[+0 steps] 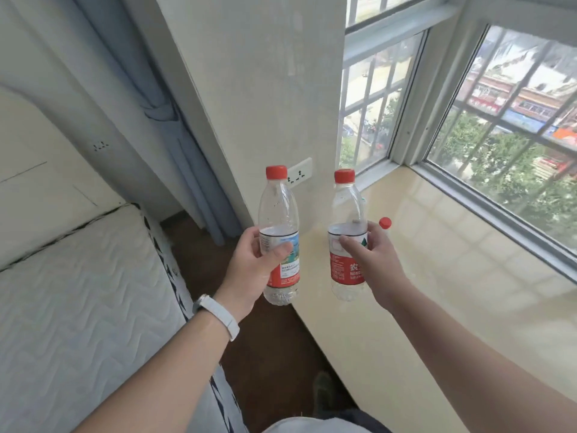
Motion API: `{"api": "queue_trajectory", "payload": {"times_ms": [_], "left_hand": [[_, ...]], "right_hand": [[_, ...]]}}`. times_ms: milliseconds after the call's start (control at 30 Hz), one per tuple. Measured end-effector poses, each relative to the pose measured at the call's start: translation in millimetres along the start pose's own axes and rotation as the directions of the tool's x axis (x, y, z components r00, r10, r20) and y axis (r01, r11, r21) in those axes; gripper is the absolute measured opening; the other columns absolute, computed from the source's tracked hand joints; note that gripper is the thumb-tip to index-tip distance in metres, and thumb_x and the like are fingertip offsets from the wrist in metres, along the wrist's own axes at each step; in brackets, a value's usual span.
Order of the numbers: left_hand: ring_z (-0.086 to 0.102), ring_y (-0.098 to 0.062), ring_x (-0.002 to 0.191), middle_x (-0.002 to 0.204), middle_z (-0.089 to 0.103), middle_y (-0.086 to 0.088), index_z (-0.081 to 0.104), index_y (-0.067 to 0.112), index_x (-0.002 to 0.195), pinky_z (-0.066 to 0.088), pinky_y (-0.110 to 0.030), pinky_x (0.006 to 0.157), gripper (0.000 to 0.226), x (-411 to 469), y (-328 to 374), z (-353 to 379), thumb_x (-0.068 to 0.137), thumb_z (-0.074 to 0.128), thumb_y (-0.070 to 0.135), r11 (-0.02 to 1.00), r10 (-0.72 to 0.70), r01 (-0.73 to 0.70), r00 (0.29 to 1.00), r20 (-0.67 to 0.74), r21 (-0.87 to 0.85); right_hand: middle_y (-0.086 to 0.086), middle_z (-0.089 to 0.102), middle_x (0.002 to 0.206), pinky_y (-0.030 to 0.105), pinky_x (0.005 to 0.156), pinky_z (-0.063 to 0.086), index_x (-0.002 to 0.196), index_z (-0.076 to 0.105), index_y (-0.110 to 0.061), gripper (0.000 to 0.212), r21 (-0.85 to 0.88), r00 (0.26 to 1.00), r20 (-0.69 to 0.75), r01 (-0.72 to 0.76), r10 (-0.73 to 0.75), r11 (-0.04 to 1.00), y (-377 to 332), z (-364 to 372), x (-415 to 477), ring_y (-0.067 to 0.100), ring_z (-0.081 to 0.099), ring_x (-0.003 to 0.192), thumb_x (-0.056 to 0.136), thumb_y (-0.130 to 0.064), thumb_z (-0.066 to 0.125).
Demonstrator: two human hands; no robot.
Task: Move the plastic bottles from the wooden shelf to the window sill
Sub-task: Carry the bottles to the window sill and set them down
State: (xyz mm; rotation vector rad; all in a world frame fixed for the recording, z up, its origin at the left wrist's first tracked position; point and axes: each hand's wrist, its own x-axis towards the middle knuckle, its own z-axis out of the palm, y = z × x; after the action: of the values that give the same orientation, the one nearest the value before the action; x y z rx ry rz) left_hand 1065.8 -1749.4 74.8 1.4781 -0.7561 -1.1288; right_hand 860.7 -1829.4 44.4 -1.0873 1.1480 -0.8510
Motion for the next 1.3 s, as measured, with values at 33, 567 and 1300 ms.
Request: {"api": "queue_trajectory", "payload": {"times_ms": [33, 567, 1300], "left_hand": [[0.072, -0.02, 0.101, 0.112, 0.073, -0.004, 0.056, 0.015, 0.121, 0.06, -0.036, 0.083, 0.053, 8.2, 3.5, 3.9, 0.074, 0.079, 0.027, 1.0, 0.001, -0.001, 1.0, 0.011, 0.003], [0.072, -0.02, 0.102, 0.114, 0.073, -0.005, 0.057, 0.015, 0.124, 0.059, -0.033, 0.08, 0.046, 106.3, 8.6, 59.1, 0.082, 0.077, 0.021, 0.995, -0.071, 0.05, 0.961, 0.268, 0.084], [0.069, -0.006, 0.099, 0.115, 0.069, -0.001, 0.056, 0.018, 0.117, 0.054, -0.02, 0.077, 0.039, 261.3, -75.3, 60.9, 0.086, 0.075, 0.006, 0.959, -0.237, 0.065, 0.716, 0.656, 0.275]], "right_hand": [[0.006, 0.069, 0.106, 0.041, 0.083, 0.059, 0.112, 0.059, -0.034, 0.045, 0.001, 1.0, -0.004, 0.001, -0.001, 1.0, -2.5, -3.6, 7.2, 0.017, 0.072, 0.091, 0.069, -0.039, 0.073], [-0.001, 0.07, 0.107, 0.04, 0.085, 0.057, 0.109, 0.061, -0.036, 0.041, 0.067, 0.96, -0.281, 0.019, 0.001, 0.998, -0.2, -52.3, 44.7, 0.018, 0.07, 0.099, 0.07, -0.04, 0.073], [-0.002, 0.068, 0.11, 0.023, 0.077, 0.05, 0.11, 0.06, -0.031, 0.033, 0.148, 0.635, -0.752, -0.095, 0.175, 0.984, 68.7, 13.0, 77.0, 0.012, 0.066, 0.102, 0.084, -0.018, 0.075]]}}
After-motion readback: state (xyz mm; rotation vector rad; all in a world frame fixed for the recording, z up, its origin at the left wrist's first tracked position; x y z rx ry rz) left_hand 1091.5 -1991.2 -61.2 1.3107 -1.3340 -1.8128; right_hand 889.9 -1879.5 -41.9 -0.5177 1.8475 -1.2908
